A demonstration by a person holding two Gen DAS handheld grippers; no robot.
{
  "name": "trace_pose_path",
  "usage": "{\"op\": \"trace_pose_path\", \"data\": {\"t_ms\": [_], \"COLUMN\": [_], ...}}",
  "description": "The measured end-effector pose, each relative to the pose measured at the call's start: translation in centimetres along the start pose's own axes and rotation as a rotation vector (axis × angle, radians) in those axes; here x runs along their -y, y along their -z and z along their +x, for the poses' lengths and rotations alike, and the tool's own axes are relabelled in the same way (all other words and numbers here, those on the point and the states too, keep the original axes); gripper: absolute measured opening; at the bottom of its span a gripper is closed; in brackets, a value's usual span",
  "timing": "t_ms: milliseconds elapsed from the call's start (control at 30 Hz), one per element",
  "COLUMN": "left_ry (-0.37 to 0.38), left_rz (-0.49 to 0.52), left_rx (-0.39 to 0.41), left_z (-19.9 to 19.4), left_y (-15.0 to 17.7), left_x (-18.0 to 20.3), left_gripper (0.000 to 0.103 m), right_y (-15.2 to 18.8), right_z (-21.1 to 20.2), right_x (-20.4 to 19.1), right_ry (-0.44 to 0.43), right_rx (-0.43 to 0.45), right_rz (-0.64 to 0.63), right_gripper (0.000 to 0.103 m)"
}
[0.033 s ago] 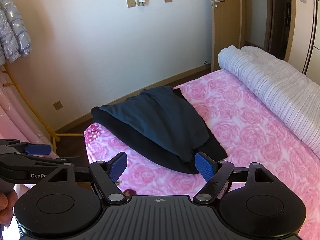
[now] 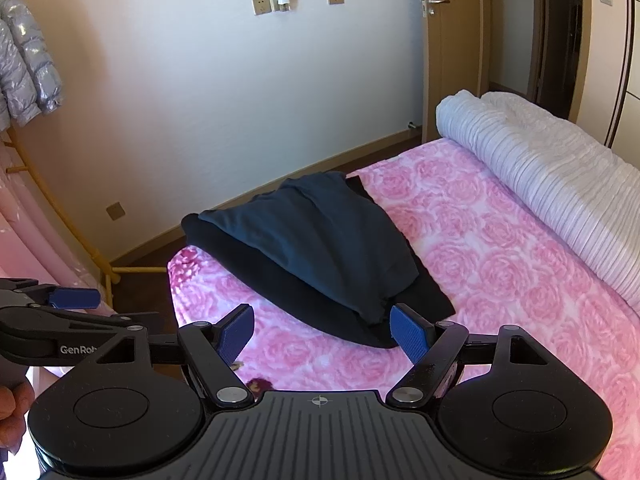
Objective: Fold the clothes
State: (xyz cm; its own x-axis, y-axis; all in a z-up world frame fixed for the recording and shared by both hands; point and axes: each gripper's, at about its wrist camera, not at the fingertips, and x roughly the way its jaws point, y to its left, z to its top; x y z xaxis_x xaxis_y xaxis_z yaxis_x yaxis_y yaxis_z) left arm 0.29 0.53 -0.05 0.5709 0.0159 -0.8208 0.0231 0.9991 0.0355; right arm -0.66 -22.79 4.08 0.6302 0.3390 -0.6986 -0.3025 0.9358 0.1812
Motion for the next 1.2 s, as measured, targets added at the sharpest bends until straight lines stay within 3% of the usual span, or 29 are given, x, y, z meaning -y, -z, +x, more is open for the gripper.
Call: {"op": "trace_pose_path", "data": {"t_ms": [167,333,667,1200], "left_ry": [0.054,-0.002,-0.013,-0.016], "left_rz": [-0.038,-0.016,-0.019,-0.007], "left_rx": [-0.015,0.002,-0.011,-0.011], "left_z": [0.6,0.4,0.8,0.5], "left_y": [-0.5,-0.1,-0.6,-0.3], "left_x": [-1.4,0.0,0.8,2.3], "left_gripper": [0.078,0.077,0.077,0.077], "right_y": [0.1,1.2,2.4,1.5], "right_z": [0.6,1.2,1.8,1.4], "right_x": [-0.5,-0.6,-0.1,1.3], "right_ry": [-0.004,-0.009,-0.021,-0.035], "right_rx": [-0.003,0.002,-0.002,-0.015], "right_rz": [-0.004,-0.019,-0.054,-0.047], "right_gripper": [0.078,0.078,0.078,0.078]}}
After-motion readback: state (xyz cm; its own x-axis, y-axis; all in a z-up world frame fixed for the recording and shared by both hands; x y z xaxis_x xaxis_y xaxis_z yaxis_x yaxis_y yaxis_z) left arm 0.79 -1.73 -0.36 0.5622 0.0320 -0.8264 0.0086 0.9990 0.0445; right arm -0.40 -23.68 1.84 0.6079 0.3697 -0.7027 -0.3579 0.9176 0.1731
